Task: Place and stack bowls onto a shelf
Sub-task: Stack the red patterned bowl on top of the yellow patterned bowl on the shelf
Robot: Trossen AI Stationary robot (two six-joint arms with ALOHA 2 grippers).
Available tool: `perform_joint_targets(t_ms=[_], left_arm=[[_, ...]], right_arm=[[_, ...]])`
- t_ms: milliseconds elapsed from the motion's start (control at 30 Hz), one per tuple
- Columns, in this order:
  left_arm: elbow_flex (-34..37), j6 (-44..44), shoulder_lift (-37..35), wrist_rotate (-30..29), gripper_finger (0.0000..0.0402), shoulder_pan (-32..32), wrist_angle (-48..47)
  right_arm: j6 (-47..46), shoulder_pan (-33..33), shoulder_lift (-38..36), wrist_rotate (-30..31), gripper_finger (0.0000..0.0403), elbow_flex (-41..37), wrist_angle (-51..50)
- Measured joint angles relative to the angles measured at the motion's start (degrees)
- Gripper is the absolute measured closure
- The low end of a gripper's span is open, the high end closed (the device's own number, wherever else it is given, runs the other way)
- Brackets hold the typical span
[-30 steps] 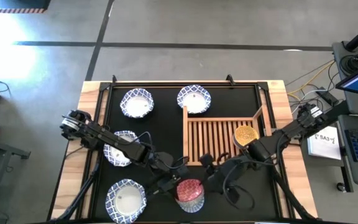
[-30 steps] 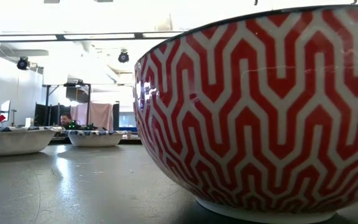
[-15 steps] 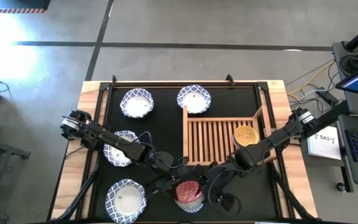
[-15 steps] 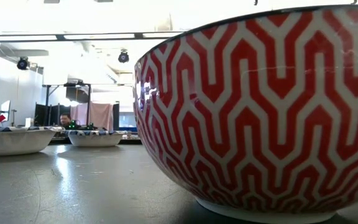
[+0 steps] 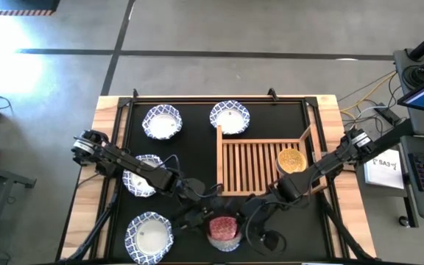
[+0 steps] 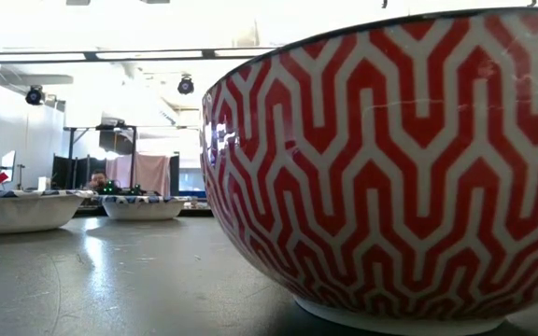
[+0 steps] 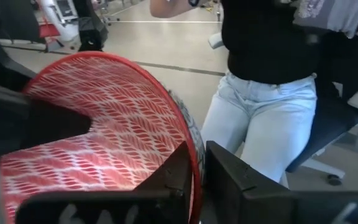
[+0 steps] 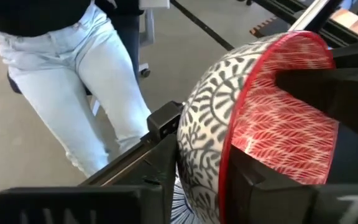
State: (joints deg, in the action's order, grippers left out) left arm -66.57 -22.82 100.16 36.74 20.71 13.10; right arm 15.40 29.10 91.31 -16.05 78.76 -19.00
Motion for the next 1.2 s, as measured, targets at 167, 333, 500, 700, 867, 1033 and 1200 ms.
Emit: perform_joint_targets(t_ms=[167,333,500,700,867,1033,1200], left_arm=[[0.0,0.81,-0.02,-3.14,0.034,0.03,0.93],[-0.17,0.86,-0.17,-4.79,0.0314,-0.22,1.89],[-0.13,1.97,-0.17,-9.0,0.029,-0.07,3.43],[-0.13,3.56,-0.17,-9.85,0.0261,-0.22,3.88],[-0.13,6.45,-0.17,-12.98,0.0237,-0.22,2.93],[-0.13,6.28,-0.14,-16.71,0.0215,-0.38,2.17],[-0.13,5.58,-0.13,-21.57,0.0202,-0.53,2.08]], right_arm=[[-0.55,-0.09,-0.04,0.11,0.0361,0.0,-0.19],[-0.39,-0.04,0.02,-0.77,0.0379,-0.09,-1.43],[-0.36,-0.19,0.0,0.45,0.0387,-0.09,-2.74],[-1.35,-0.68,-0.02,1.47,0.0388,-0.05,-3.4],[-6.14,-1.33,-0.06,1.32,0.0389,0.43,-6.47],[-12.18,-1.6,-0.06,1.42,0.0389,1.08,-9.98],[-18.4,-1.94,-0.09,1.11,0.0389,3.31,-14.25]])
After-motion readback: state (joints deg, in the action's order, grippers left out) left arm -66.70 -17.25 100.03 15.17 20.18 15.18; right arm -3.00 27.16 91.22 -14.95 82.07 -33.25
